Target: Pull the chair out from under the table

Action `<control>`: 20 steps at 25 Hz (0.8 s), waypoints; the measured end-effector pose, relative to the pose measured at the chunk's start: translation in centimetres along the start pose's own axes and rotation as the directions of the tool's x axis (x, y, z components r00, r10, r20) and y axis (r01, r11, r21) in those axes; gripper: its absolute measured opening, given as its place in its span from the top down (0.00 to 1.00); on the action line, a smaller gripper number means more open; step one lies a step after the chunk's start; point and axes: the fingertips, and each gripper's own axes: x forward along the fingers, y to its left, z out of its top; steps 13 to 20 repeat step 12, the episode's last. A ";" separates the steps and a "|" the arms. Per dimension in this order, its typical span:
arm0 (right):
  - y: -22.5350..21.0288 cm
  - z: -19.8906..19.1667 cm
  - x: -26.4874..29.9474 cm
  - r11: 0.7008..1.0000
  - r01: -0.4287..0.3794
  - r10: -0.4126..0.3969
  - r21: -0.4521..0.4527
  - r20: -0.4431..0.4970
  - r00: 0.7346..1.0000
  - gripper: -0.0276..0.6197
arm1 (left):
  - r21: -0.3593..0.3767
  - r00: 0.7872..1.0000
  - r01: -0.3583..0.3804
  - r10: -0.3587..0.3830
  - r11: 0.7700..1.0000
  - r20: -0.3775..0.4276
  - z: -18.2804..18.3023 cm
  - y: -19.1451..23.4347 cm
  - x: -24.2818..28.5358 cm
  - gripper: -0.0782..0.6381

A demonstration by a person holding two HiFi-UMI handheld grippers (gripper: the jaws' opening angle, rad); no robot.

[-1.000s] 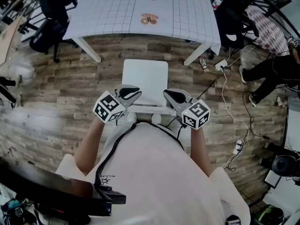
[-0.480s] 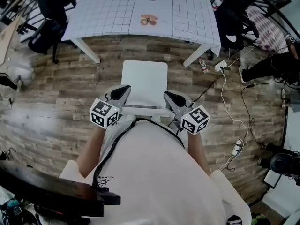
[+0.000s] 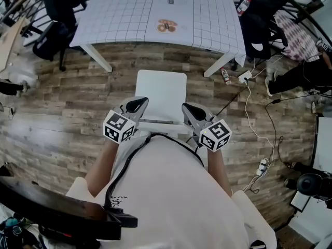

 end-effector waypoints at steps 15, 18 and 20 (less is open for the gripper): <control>0.7 -1.9 0.9 1.000 0.009 -0.009 -0.009 -0.033 0.999 0.95 | 0.014 0.999 0.004 -0.003 1.000 -0.034 -2.0 1.0 -0.7 0.88; 0.7 -1.9 0.9 1.000 0.009 -0.009 -0.009 -0.033 0.999 0.95 | 0.014 0.999 0.004 -0.003 1.000 -0.034 -2.0 1.0 -0.7 0.88; 0.7 -1.9 0.9 1.000 0.009 -0.009 -0.009 -0.033 0.999 0.95 | 0.014 0.999 0.004 -0.003 1.000 -0.034 -2.0 1.0 -0.7 0.88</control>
